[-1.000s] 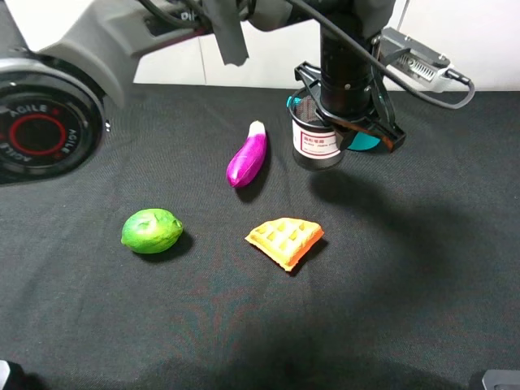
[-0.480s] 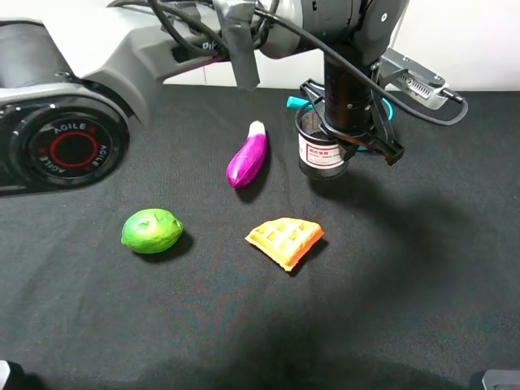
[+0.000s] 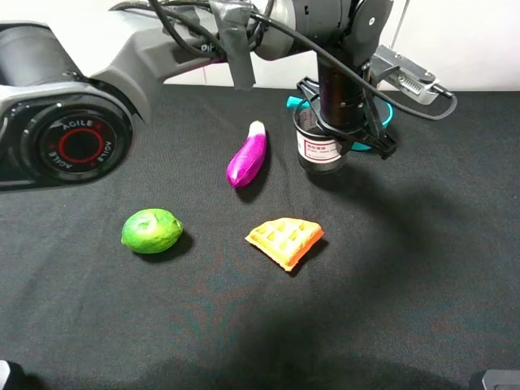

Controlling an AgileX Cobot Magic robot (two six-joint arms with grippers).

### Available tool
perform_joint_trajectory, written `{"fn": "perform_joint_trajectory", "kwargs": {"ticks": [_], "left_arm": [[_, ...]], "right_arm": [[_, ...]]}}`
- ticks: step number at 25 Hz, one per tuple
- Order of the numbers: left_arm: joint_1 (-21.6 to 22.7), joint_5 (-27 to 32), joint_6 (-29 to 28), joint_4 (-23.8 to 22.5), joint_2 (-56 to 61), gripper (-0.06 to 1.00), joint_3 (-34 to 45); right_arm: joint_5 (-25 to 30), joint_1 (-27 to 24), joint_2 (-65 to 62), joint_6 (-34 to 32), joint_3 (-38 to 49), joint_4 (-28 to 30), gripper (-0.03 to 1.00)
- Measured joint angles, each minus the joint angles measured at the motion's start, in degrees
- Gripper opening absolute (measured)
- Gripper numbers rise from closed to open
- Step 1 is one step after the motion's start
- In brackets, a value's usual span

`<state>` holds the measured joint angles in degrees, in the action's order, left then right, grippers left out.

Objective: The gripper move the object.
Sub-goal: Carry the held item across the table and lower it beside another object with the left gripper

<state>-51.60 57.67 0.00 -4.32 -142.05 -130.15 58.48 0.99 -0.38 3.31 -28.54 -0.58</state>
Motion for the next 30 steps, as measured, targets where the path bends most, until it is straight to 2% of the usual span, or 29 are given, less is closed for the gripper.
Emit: {"fn": "perform_joint_trajectory", "kwargs": {"ticks": [30], "left_arm": [[1.1, -5.4, 2.1, 0.1, -3.0, 0.11, -0.1]], "right_arm": [[0.0, 0.0, 0.0, 0.0, 0.0, 0.0, 0.69]]}}
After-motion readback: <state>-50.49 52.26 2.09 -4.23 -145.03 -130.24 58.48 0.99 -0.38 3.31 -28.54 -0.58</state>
